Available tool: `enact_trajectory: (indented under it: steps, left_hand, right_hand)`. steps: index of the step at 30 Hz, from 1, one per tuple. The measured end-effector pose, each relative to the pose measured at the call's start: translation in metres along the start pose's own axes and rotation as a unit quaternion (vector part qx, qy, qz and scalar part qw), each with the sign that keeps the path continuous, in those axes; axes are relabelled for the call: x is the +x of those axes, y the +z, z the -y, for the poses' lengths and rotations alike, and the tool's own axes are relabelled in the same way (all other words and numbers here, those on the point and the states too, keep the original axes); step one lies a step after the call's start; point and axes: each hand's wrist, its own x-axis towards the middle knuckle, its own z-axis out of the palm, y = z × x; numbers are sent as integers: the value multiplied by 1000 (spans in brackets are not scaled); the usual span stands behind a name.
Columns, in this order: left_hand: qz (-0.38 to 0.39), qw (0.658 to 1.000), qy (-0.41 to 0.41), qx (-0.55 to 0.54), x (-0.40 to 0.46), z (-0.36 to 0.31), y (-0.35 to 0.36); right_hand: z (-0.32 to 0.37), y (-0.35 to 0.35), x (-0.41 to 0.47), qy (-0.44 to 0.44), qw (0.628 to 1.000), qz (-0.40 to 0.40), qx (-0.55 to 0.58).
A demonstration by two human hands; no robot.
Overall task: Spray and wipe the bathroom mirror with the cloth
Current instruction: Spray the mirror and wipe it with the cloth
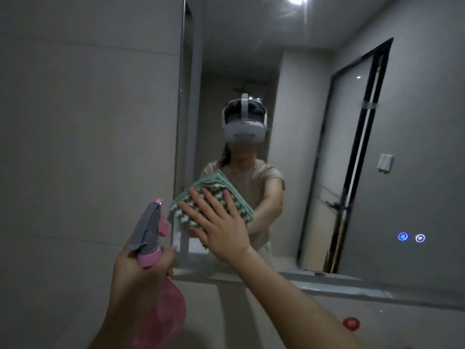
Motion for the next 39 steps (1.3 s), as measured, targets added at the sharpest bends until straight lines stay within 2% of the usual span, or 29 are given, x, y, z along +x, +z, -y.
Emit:
enact_trajectory:
  steps: [7, 10, 14, 21, 26, 34, 36, 39]
  left_hand:
    - [47, 995, 77, 43, 4, -23, 22]
    - [57, 993, 87, 57, 3, -31, 30]
    - [94, 986, 129, 56, -4, -51, 44]
    - [124, 978, 150, 75, 2, -70, 57]
    - [99, 977, 169, 80, 16, -76, 40]
    - [31, 985, 147, 78, 44, -64, -5]
    - [28, 985, 150, 86, 46, -66, -11]
    - [28, 983, 152, 100, 46, -72, -11]
  right_hand:
    - [-102, -37, 89, 63, 997, -49, -12]
    - [-153, -54, 97, 135, 988, -67, -39]
    - [-190, -62, 81, 187, 981, -43, -39]
    - [-180, -57, 81, 226, 973, -47, -25]
    - [-145, -45, 100, 290, 952, -97, -16]
    - [-76, -35, 156, 184, 981, -64, 14]
    - [-70, -36, 161, 173, 983, -62, 11]
    - [-77, -39, 161, 135, 991, -19, 1]
